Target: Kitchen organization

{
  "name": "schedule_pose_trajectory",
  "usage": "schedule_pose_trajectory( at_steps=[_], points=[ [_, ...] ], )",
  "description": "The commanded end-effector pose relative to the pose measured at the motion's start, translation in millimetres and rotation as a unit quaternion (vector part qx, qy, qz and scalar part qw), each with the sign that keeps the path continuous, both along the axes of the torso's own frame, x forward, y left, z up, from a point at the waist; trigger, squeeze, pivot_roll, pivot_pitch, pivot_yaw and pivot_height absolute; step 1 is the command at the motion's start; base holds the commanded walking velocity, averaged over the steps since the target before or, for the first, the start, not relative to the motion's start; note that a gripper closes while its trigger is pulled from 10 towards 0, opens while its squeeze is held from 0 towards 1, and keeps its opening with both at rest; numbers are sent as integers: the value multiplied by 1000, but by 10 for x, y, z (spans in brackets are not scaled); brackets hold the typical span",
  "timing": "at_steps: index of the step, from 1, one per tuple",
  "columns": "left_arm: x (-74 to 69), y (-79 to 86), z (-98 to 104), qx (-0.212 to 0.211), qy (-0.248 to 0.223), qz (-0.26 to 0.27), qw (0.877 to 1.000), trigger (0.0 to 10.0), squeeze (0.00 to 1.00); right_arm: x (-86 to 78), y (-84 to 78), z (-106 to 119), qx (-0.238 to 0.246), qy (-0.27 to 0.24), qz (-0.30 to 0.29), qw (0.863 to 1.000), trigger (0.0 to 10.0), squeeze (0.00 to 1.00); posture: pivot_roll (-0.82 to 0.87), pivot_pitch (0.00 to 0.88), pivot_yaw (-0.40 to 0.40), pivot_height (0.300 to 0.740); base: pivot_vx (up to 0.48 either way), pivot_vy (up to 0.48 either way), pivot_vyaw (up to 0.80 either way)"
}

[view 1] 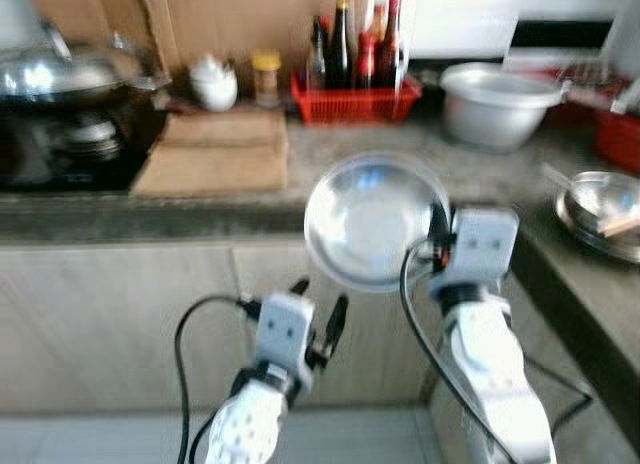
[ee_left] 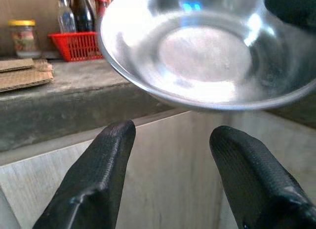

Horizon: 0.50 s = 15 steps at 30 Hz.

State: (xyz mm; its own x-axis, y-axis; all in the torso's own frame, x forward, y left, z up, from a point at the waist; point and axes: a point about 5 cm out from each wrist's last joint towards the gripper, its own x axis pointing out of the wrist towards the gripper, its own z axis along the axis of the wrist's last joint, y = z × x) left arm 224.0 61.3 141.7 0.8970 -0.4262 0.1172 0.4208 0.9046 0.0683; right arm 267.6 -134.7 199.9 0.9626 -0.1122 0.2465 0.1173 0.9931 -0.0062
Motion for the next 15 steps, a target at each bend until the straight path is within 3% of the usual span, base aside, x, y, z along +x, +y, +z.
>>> schedule_pose_trajectory(
  at_steps=[1, 11, 15],
  points=[
    [-2, 20, -1, 6, -3, 2, 1000, 10000, 0, -18, 38, 73, 4, -19, 11, 1000, 0, 0, 69, 0, -34, 740, -364, 0, 0],
    [2, 19, -12, 9, -1, 1, 1000, 10000, 0, -63, 20, 28, 0, -13, 14, 1000, 0, 0, 68, 0, -34, 740, -362, 0, 0],
    [11, 25, -14, 12, -2, 2, 1000, 10000, 0, -67, 17, 25, 2, -12, 13, 1000, 0, 0, 66, 0, -29, 740, -146, 0, 0]
  ],
)
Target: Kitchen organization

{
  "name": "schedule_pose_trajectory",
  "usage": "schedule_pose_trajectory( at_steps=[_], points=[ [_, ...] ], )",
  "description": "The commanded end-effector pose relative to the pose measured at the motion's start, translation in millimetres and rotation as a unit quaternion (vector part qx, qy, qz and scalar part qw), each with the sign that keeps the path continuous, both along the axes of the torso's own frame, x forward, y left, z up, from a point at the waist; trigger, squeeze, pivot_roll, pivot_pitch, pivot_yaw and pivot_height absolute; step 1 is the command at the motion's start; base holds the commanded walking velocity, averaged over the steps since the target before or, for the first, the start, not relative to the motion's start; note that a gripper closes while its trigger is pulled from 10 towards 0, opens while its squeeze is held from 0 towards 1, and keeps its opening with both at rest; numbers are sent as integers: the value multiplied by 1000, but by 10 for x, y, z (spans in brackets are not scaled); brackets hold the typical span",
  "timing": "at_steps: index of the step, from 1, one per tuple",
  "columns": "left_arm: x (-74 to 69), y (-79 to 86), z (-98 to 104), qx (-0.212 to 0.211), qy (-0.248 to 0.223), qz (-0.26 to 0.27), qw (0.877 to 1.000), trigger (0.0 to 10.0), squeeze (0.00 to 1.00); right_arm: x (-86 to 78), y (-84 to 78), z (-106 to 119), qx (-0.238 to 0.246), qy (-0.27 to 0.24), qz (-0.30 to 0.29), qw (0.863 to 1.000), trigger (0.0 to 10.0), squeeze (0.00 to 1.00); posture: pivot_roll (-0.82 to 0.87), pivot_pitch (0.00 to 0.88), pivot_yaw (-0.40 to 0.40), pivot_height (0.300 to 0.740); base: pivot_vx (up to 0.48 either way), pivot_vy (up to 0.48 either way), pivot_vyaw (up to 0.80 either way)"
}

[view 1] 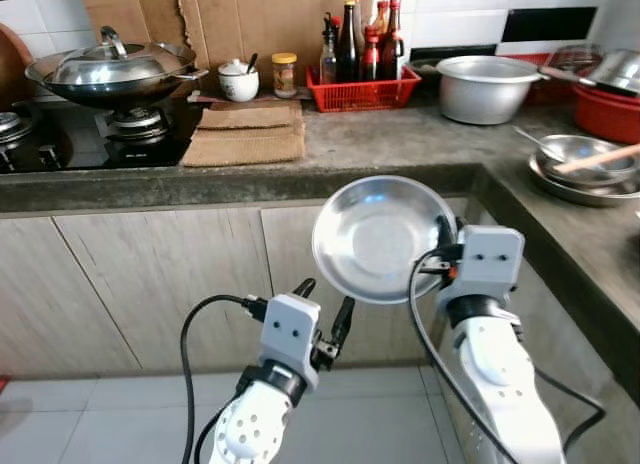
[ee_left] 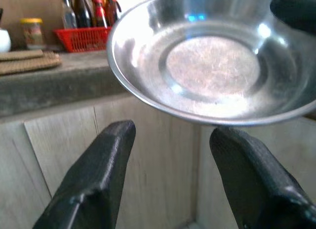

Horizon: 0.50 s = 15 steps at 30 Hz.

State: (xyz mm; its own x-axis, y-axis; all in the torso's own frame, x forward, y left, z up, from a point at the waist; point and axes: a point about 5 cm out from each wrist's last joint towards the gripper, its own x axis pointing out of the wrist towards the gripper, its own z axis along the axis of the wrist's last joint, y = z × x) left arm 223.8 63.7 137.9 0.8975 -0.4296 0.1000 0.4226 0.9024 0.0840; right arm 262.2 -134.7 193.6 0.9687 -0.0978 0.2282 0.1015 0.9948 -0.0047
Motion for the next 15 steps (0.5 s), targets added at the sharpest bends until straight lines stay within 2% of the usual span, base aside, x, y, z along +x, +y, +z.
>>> schedule_pose_trajectory(
  at_steps=[1, 7, 15],
  points=[
    [15, 4, 24, 1, -6, 3, 1000, 10000, 0, -15, 15, 87, 1, -21, 5, 1000, 0, 0, 66, 0, -29, 740, 0, 0, 0],
    [25, 7, 24, -1, -5, 6, 1000, 10000, 0, 3, -15, 96, 2, -22, 0, 1000, 0, 0, 66, 0, -32, 740, 0, 0, 0],
    [23, 12, 24, -4, -2, 8, 1000, 10000, 0, 13, -18, 108, 6, -22, -2, 1000, 0, 0, 68, 0, -30, 740, 0, 0, -713]
  ],
)
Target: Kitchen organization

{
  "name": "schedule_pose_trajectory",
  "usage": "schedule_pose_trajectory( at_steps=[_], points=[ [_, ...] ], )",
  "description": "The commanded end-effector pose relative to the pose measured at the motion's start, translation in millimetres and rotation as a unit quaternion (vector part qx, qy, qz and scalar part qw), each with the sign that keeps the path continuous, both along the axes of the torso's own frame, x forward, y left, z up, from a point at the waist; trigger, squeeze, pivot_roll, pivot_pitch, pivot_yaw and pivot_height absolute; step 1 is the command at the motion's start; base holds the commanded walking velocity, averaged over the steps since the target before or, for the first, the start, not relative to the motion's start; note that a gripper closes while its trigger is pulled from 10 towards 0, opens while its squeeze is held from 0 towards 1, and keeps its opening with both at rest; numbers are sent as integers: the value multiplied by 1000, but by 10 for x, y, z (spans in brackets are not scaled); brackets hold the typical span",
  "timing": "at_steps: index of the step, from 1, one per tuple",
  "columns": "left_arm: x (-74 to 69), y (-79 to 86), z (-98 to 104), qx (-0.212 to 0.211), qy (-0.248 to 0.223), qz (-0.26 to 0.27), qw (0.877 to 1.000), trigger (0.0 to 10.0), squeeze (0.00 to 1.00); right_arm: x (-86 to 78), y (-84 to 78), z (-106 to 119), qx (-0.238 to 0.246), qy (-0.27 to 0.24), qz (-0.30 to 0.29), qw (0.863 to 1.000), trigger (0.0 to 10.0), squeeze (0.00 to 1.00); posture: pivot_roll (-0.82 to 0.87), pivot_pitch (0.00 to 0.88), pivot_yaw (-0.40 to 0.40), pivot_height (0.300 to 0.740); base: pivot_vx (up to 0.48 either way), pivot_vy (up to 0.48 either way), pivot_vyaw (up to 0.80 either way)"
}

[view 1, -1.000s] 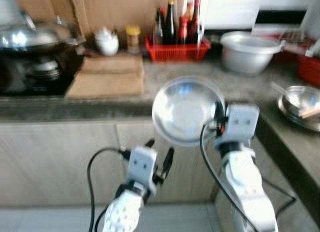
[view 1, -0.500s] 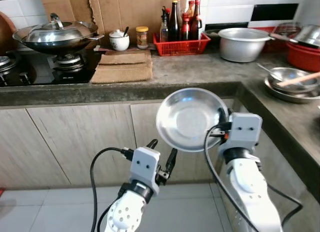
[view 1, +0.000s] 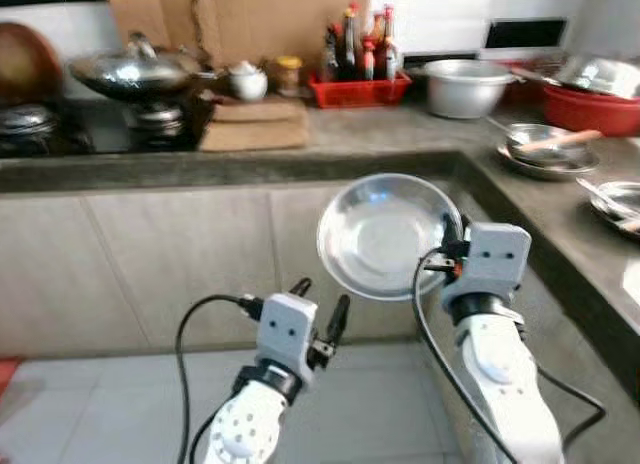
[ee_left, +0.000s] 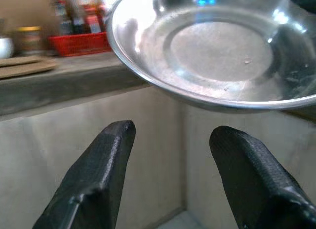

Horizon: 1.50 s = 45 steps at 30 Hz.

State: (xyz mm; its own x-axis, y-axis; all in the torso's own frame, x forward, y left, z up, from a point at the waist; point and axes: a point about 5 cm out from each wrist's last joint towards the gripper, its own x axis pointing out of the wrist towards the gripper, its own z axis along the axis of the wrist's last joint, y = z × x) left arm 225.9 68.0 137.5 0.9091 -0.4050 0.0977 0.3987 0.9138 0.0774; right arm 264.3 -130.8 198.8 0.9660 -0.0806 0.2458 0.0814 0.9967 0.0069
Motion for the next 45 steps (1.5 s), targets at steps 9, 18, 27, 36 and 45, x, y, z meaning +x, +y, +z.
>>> schedule_pose_trajectory(
  at_steps=[9, 18, 27, 36, 45],
  points=[
    [2, -26, 23, 1, -2, -7, 1000, 10000, 0, 1, -52, 53, 6, -11, -12, 1000, 0, 0, 67, 0, -29, 740, 0, 323, -800],
    [7, -28, 23, 1, -3, -8, 1000, 10000, 0, 5, -61, 50, 7, -10, -16, 1000, 0, 0, 67, 0, -26, 740, 0, 307, -799],
    [7, -40, 31, 11, -9, -16, 1000, 10000, 0, 10, -80, 64, 7, -12, -26, 1000, 0, 0, 68, 0, -24, 740, 32, -72, -788],
    [10, -33, -1, 7, 7, -14, 1000, 10000, 0, 30, -165, 75, 0, -13, -52, 999, 0, 0, 69, 0, -25, 740, 136, -121, -785],
    [13, -44, 26, 6, -3, -17, 1000, 10000, 0, 58, -192, 102, -3, -18, -56, 998, 0, 0, 69, 0, -27, 740, 89, 0, -783]
  ],
)
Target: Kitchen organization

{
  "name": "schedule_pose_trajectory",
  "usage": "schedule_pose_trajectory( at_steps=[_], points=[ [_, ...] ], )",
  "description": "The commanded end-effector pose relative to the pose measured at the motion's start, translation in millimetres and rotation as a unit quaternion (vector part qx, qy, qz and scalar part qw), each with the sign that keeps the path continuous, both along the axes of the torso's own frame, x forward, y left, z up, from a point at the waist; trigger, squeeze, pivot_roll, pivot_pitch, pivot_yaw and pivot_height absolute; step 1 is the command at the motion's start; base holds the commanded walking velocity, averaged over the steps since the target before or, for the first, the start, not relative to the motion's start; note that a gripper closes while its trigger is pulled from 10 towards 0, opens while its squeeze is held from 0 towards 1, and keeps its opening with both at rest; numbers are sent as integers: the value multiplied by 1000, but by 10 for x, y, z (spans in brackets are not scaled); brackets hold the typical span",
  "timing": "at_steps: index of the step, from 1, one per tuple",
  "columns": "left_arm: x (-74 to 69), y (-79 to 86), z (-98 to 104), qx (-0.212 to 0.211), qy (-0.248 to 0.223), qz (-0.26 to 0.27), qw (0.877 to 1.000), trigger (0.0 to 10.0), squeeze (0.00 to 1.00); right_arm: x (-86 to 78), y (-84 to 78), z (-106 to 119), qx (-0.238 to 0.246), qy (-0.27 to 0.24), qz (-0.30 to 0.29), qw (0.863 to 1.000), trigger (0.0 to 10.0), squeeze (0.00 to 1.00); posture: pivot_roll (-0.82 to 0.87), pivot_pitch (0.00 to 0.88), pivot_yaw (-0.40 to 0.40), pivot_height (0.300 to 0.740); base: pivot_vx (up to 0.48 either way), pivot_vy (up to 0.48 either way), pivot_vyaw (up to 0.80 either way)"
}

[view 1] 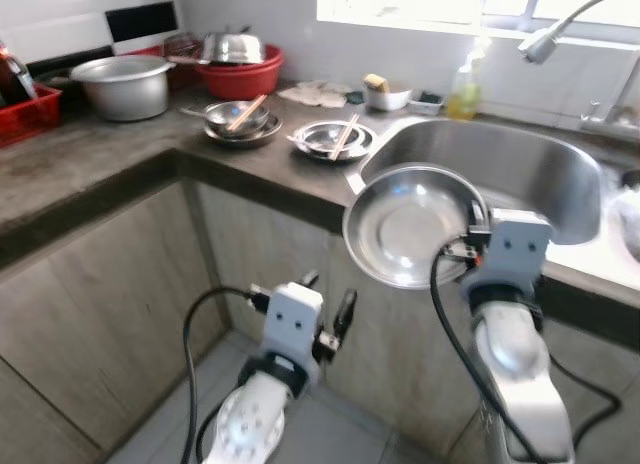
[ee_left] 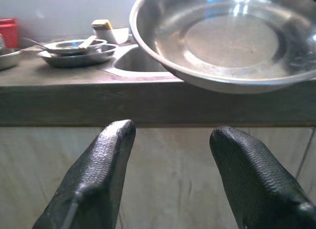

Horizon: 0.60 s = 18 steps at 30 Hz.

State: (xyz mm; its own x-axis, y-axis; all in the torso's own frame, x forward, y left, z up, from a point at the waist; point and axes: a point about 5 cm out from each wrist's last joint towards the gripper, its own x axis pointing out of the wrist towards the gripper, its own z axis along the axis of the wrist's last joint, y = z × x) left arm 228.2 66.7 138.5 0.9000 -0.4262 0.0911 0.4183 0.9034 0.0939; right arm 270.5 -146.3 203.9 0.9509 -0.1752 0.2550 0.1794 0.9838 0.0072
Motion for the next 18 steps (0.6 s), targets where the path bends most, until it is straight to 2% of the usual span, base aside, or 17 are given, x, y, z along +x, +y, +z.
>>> schedule_pose_trajectory(
  at_steps=[1, 2, 6, 16, 18],
  points=[
    [-1, -27, 23, -3, -3, -5, 1000, 10000, 0, 5, -38, 66, -3, -17, -7, 1000, 0, 0, 68, 0, -26, 740, 341, 0, -781],
    [-1, -27, 23, -3, -3, -5, 1000, 10000, 0, 5, -38, 66, -3, -17, -7, 1000, 0, 0, 68, 0, -26, 740, 341, 0, -781],
    [35, -2, 36, 0, -7, 1, 1000, 10000, 0, 43, -56, 118, -7, -26, -6, 1000, 0, 0, 68, 0, -26, 740, 392, 0, 0],
    [23, 1, 22, 1, -7, 0, 1000, 10000, 0, 76, -66, 139, -6, -30, -3, 1000, 0, 0, 69, 0, -28, 740, 480, 0, 0],
    [23, 0, 21, 2, -7, -1, 1000, 10000, 0, 90, -62, 149, -6, -31, 0, 1000, 0, 0, 70, 0, -30, 740, 480, 0, -800]
  ],
)
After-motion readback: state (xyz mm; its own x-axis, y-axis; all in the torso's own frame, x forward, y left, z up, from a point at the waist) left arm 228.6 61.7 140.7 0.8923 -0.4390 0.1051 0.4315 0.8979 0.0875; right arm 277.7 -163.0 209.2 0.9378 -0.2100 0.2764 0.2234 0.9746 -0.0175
